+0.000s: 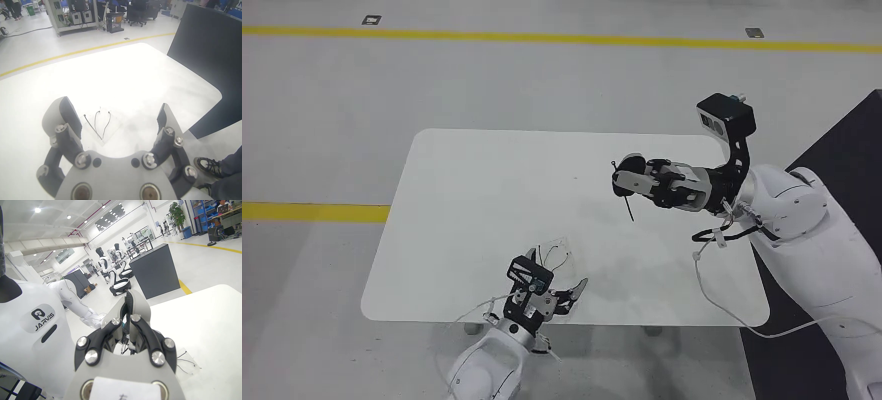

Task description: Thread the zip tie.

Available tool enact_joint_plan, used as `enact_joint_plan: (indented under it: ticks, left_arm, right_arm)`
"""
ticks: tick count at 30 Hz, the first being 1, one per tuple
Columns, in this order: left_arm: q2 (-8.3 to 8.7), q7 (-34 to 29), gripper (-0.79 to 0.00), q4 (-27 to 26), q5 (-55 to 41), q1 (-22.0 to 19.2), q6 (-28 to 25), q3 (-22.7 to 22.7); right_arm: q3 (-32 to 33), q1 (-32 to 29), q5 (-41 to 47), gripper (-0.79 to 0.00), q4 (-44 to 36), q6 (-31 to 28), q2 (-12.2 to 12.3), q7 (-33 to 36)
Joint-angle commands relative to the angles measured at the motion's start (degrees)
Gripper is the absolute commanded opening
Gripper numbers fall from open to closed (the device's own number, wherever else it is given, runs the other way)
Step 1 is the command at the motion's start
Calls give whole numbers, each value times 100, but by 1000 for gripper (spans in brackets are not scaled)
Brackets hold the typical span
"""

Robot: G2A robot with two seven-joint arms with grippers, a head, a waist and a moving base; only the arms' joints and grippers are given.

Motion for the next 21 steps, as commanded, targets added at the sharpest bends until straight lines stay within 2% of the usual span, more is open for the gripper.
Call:
enact_joint_plan:
  ticks: [1,3,5,11,14,15,21]
  left_arm:
    - [-2,-33,0,-72,-4,86,-116,92]
    - [-30,-399,0,-143,20,36,7,203]
    - [-91,-939,0,-111,313,-215,233,430]
    - [-454,-2242,0,440,185,-1460,1066,1153]
    - [-660,-2574,0,667,-231,-1954,1607,1357]
    - [-724,-2578,0,630,-574,-2028,1769,1377]
    - [-724,-2578,0,630,-574,-2028,1769,1377]
  right_arm:
    - [0,0,0,-785,0,0,0,0]
    - [0,0,0,-785,0,0,0,0]
    - [0,0,0,-785,0,0,0,0]
    - [0,0,0,-785,0,0,0,0]
    - [0,0,0,-785,0,0,0,0]
    - [0,0,0,-785,0,0,0,0]
    - [0,0,0,-785,0,0,0,0]
